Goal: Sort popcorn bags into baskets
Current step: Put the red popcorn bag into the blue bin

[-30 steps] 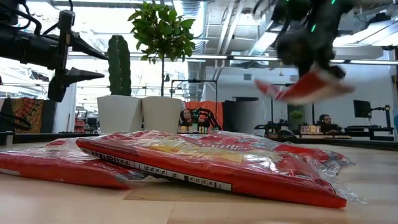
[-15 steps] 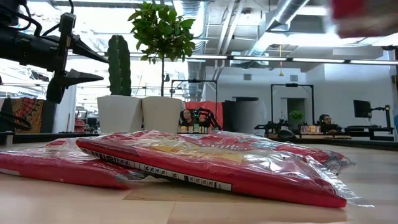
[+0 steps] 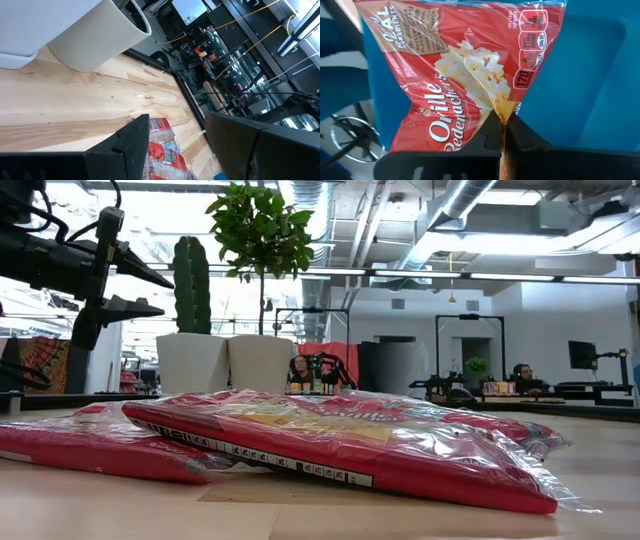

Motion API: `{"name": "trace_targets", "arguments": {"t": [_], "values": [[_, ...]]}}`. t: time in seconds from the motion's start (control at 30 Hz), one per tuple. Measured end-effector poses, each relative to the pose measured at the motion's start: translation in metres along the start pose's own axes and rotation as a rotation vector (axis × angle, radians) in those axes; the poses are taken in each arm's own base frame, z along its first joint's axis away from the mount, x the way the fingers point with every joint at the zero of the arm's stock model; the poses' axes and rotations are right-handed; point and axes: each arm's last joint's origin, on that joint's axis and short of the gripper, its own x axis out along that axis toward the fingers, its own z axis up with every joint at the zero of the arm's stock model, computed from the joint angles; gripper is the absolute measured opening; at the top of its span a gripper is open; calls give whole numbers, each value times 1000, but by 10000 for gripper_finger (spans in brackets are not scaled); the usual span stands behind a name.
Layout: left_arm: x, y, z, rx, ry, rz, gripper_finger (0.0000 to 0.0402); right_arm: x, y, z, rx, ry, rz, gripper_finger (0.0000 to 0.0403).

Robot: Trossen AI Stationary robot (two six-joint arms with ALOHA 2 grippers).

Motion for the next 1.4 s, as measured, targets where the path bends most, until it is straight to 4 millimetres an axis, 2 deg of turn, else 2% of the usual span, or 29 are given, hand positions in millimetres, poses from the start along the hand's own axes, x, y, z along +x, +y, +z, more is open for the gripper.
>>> {"name": "trace_targets", "arguments": {"t": [0.17, 0.43, 0.7, 0.93, 1.13, 1.27, 1.4], "values": [[0, 0, 0, 0, 0, 0, 183, 24, 10, 4, -9, 17, -26, 7], [0, 0, 0, 0, 4, -3, 183, 54, 20, 9, -20, 21, -38, 23], [0, 0, 0, 0, 4, -3, 183, 65, 26, 13, -34, 38, -8, 57], [0, 0, 0, 0, 4, -3, 183, 64, 27, 15, -33, 38, 10, 124], [0, 0, 0, 8, 4, -3, 183, 45, 24, 17, -72, 50, 61, 204], [0, 0, 0, 8, 4, -3, 183, 14, 12, 24, -87, 59, 102, 241], [0, 0, 0, 7, 7, -5, 183, -19, -10, 36, -52, 8, 109, 249]]}}
